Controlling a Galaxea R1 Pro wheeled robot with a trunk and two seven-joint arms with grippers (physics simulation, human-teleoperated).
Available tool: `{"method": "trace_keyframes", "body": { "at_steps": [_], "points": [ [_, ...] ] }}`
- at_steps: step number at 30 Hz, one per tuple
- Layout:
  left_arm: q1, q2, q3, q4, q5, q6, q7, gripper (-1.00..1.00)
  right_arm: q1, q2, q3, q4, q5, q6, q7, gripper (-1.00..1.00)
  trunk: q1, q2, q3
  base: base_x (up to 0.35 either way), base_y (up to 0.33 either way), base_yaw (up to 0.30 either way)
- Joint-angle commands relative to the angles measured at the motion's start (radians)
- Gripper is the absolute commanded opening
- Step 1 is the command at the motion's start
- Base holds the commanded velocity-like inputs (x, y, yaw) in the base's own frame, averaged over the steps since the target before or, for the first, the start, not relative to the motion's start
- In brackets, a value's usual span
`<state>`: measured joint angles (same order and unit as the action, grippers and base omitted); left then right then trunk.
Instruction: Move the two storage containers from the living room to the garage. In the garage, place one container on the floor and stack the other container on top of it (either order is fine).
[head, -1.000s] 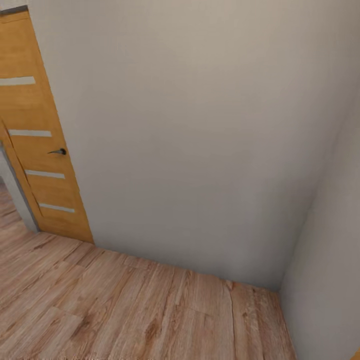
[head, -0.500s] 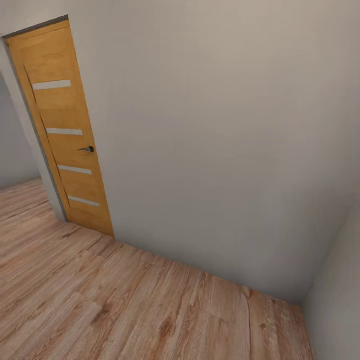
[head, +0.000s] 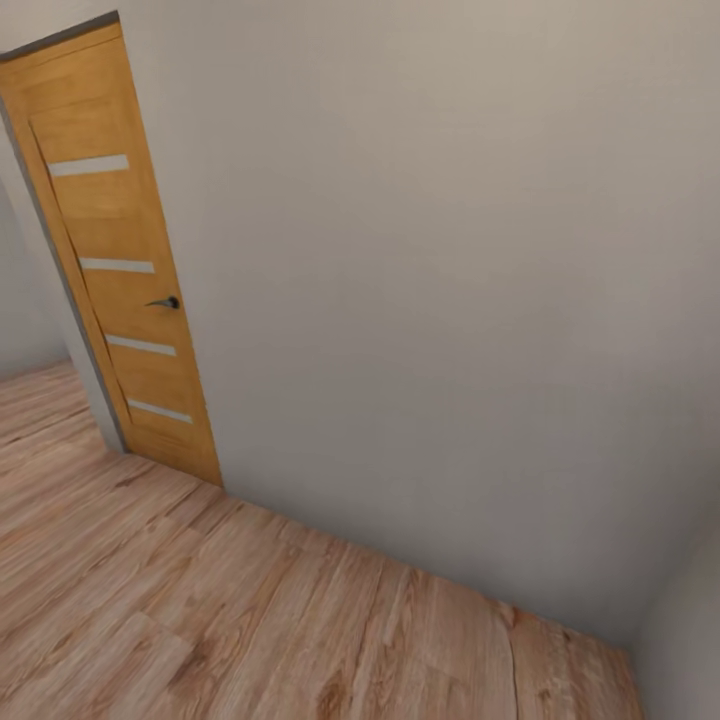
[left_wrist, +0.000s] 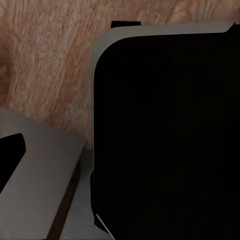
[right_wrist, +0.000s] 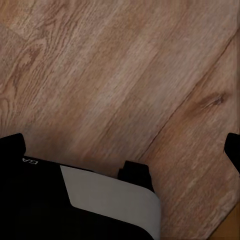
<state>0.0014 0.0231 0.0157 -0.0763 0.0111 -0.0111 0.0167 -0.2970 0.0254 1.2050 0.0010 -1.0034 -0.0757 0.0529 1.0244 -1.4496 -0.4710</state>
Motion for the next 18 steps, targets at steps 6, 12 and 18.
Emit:
{"method": "trace_keyframes", "body": {
  "at_steps": [6,12,18],
  "points": [
    [0.0,0.0,0.001,-0.001,0.001,-0.001,0.002,1.0,-0.001,-0.001,0.007,0.002,-0.011,-0.004,0.005,1.0,0.001,0.0,-0.001,0.317,0.0,0.0],
    [0.0,0.0,0.001,-0.001,0.001,-0.001,0.002,1.0,-0.001,-0.001,0.007,0.002,-0.01,-0.005,0.005,1.0,0.001,0.0,-0.001,0.317,0.0,0.121],
    [0.0,0.0,0.001,-0.002,0.001,-0.001,0.002,1.0,-0.001,0.0,0.008,0.002,-0.009,-0.005,0.005,1.0,0.001,0.0,-0.001,0.317,0.0,0.269]
  ]
}}
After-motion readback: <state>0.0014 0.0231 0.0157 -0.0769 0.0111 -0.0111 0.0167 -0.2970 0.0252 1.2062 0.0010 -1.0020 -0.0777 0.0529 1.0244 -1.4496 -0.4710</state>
